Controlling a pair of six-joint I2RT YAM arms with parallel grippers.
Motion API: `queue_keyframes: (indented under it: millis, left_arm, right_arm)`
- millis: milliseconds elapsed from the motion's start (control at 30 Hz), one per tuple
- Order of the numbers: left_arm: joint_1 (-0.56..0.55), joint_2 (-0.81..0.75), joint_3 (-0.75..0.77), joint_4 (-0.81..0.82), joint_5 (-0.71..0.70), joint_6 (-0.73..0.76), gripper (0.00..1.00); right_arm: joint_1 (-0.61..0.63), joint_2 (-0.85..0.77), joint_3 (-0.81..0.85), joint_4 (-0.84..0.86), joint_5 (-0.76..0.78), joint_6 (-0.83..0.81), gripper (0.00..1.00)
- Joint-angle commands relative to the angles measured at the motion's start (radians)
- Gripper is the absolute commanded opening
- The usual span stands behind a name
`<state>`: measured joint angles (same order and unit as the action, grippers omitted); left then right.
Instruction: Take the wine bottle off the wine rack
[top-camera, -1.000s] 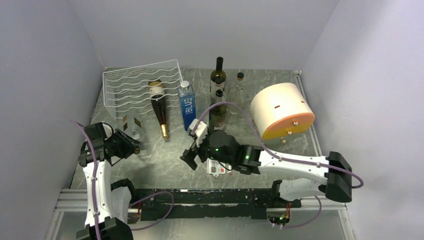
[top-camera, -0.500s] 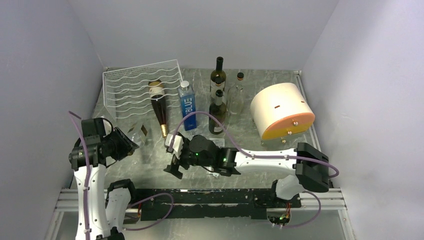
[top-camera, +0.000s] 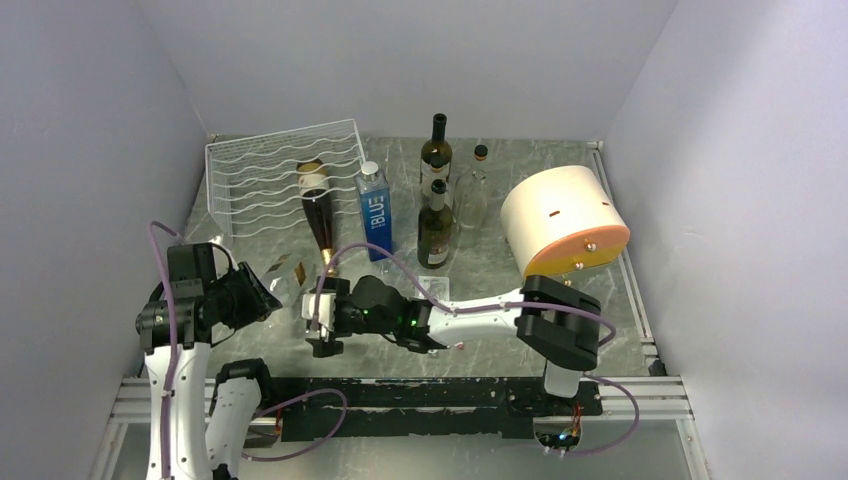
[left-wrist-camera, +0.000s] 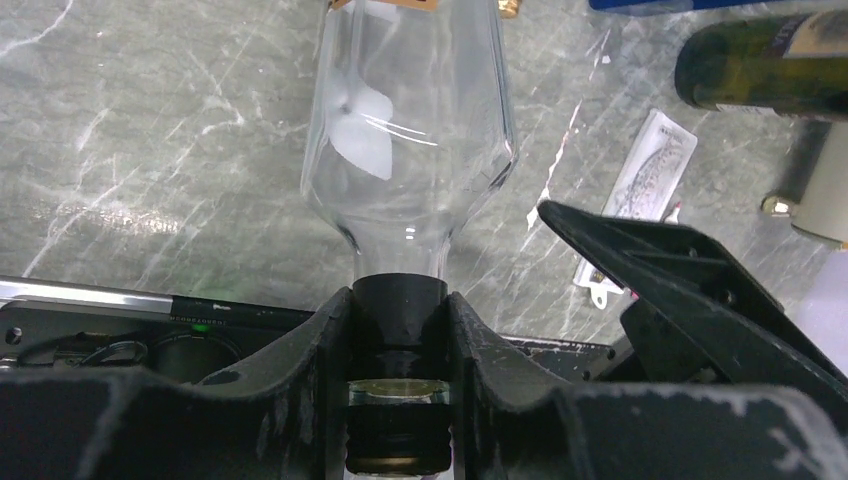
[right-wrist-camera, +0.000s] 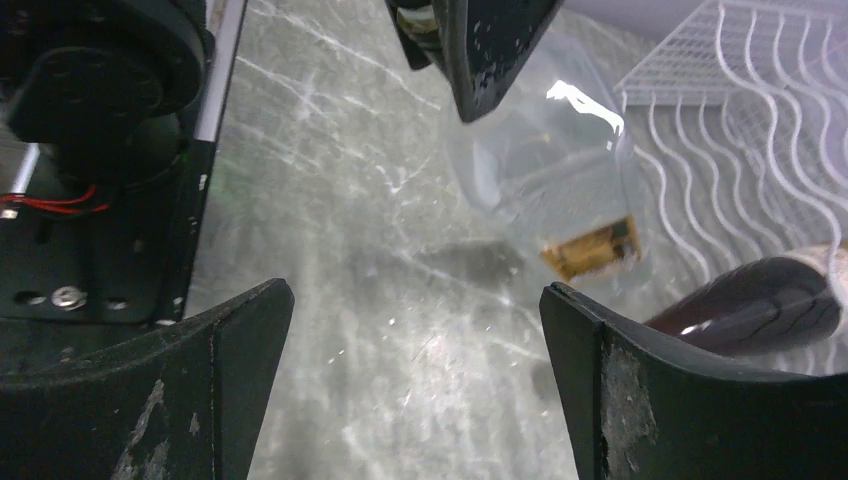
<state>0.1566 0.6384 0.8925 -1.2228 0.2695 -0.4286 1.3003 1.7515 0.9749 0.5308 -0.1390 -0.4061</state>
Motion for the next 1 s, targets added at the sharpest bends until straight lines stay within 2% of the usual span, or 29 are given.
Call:
queue_keyframes:
  millis: [0, 233, 333, 633, 833, 967]
  left_arm:
    - [-0.040, -0.035, 0.070, 0.035, 0.050, 0.032, 0.07]
    - [-0.065, -0.053, 0.069, 0.033, 0.063, 0.031, 0.07]
    - [-0.070, -0.061, 0.073, 0.030, 0.065, 0.032, 0.07]
    - [-0.072, -0.055, 0.086, 0.024, 0.082, 0.042, 0.07]
    - [-0.072, -0.043, 0.095, 0.021, 0.103, 0.050, 0.07]
    - [-0.072, -0.033, 0.106, 0.019, 0.108, 0.051, 0.19]
  right_arm:
    - [0.001, 0.059, 0.086, 0.118, -0.011, -0.143, 1.00]
    - [-0.037, 0.144, 0.137, 0.163, 0.012, -0.251, 1.00]
    - [-0.042, 0.178, 0.176, 0.119, -0.005, -0.310, 1.00]
    - [-0.050, 0.263, 0.225, 0.181, -0.016, -0.309, 0.98]
    - [-0.050, 0.314, 0.232, 0.208, -0.021, -0.282, 0.91]
    - [-0.050, 0.315, 0.236, 0.211, -0.029, -0.267, 0.72]
